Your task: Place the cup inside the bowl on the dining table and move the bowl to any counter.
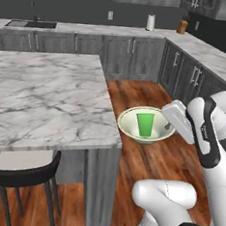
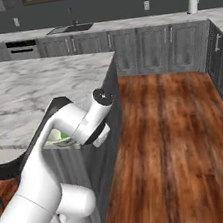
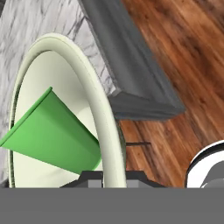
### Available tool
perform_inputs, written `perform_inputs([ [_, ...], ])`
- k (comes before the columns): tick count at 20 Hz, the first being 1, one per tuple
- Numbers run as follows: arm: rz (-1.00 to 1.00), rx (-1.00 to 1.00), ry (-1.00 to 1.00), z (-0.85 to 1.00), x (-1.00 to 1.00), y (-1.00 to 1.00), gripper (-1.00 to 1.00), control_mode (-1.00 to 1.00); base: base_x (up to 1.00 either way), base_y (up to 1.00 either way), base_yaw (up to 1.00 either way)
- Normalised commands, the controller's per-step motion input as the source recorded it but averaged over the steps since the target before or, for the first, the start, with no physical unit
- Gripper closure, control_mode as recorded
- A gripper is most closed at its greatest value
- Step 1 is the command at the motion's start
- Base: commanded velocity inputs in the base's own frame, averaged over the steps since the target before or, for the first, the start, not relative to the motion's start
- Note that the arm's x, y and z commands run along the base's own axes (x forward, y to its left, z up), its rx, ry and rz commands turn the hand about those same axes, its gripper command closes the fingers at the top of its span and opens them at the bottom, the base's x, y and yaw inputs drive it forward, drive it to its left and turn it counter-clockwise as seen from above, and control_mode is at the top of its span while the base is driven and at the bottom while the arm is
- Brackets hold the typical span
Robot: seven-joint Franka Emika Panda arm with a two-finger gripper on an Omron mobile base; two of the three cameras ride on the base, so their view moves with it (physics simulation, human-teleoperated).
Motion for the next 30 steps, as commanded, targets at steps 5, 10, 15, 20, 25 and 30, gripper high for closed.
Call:
perform_inputs([
  [5,0.0,0.0,0.0,0.0,0.0,0.0,1.0,1.0,0.52,-0.79,0.0],
  [10,0.0,0.0,0.0,0.0,0.0,0.0,1.0,1.0,0.66,-0.68,0.0],
  [15,0.0,0.0,0.0,0.0,0.0,0.0,1.0,1.0,0.78,-0.62,0.0],
  [20,0.0,0.0,0.0,0.0,0.0,0.0,1.0,1.0,0.77,-0.46,0.0],
  [25,0.0,0.0,0.0,0.0,0.0,0.0,1.0,1.0,0.66,-0.27,0.0],
  [30,0.0,0.0,0.0,0.0,0.0,0.0,1.0,1.0,0.58,-0.11,0.0],
])
